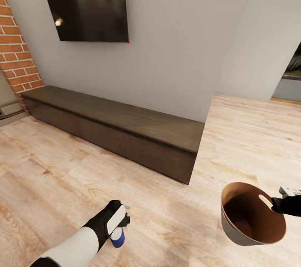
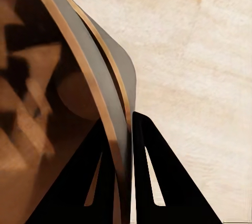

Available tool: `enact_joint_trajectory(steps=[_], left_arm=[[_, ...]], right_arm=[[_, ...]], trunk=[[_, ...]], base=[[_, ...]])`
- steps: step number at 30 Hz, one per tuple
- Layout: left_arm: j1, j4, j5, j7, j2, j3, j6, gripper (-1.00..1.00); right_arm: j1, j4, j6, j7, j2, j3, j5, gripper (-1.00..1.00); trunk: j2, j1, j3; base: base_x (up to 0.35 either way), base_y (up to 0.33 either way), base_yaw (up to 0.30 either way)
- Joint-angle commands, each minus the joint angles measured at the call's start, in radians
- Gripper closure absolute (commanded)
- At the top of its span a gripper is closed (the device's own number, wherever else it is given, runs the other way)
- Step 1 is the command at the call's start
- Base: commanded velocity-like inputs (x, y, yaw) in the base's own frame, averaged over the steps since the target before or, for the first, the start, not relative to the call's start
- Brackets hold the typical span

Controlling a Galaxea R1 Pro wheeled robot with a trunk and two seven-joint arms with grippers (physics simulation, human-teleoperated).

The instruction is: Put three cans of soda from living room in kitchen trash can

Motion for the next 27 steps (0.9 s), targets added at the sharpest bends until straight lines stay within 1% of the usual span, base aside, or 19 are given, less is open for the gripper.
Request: enact_joint_trajectory(steps=[1,4,7,14,18,21,22,24,25,26,27], left_arm=[[-0.005,0.000,0.001,0.001,0.000,0.001,0.009,-1.00],[-0.034,0.003,0.021,0.005,0.006,0.022,0.037,-1.00],[-0.049,0.007,0.029,0.001,0.010,0.033,0.044,-1.00],[-0.090,0.027,0.033,-0.004,0.014,0.039,0.042,-1.00],[-0.098,0.037,0.034,-0.011,0.014,0.038,0.035,-1.00],[-0.100,0.045,0.034,-0.034,0.014,0.038,0.031,-1.00],[-0.101,0.055,0.035,-0.051,0.014,0.037,0.028,-1.00],[-0.101,0.058,0.035,-0.058,0.013,0.037,0.025,-1.00],[-0.101,0.061,0.035,-0.063,0.013,0.037,0.020,-1.00],[-0.101,0.063,0.035,-0.067,0.013,0.037,0.015,-1.00],[-0.101,0.063,0.035,-0.068,0.012,0.037,0.014,-1.00]], right_arm=[[-0.001,-0.013,0.018,0.004,0.000,0.000,-0.026,1.00],[0.000,-0.091,0.029,0.004,-0.002,0.003,-0.023,1.00],[0.000,-0.117,0.029,0.004,-0.003,0.001,-0.023,1.00],[-0.003,-0.130,0.029,0.004,-0.008,-0.008,-0.028,1.00],[-0.010,-0.131,0.029,0.005,-0.010,-0.011,-0.030,1.00],[-0.014,-0.131,0.029,0.005,-0.011,-0.016,-0.030,1.00],[-0.017,-0.135,0.029,0.005,-0.013,-0.022,-0.031,1.00],[-0.020,-0.144,0.029,0.006,-0.024,-0.023,-0.032,1.00],[-0.021,-0.162,0.029,0.007,-0.044,-0.025,-0.033,1.00],[-0.021,-0.191,0.029,0.012,-0.072,-0.026,-0.038,1.00],[-0.021,-0.198,0.029,0.013,-0.079,-0.026,-0.041,1.00]], trunk=[[0.000,0.000,-0.004],[-0.001,0.002,-0.016],[-0.002,0.003,-0.027],[-0.003,0.006,-0.054],[-0.004,0.008,-0.070],[-0.005,0.009,-0.081],[-0.005,0.010,-0.085],[-0.006,0.011,-0.093],[-0.006,0.011,-0.097],[-0.006,0.012,-0.101],[-0.006,0.012,-0.104]], base=[[0.000,0.000,0.000],[0.000,0.000,0.000],[0.000,0.000,0.000],[0.000,0.000,0.000],[0.000,0.000,0.000],[0.000,0.000,0.000],[0.000,0.000,0.000],[0.000,0.000,0.000],[0.000,0.000,0.000],[0.000,0.000,0.000],[0.000,0.000,0.000]])
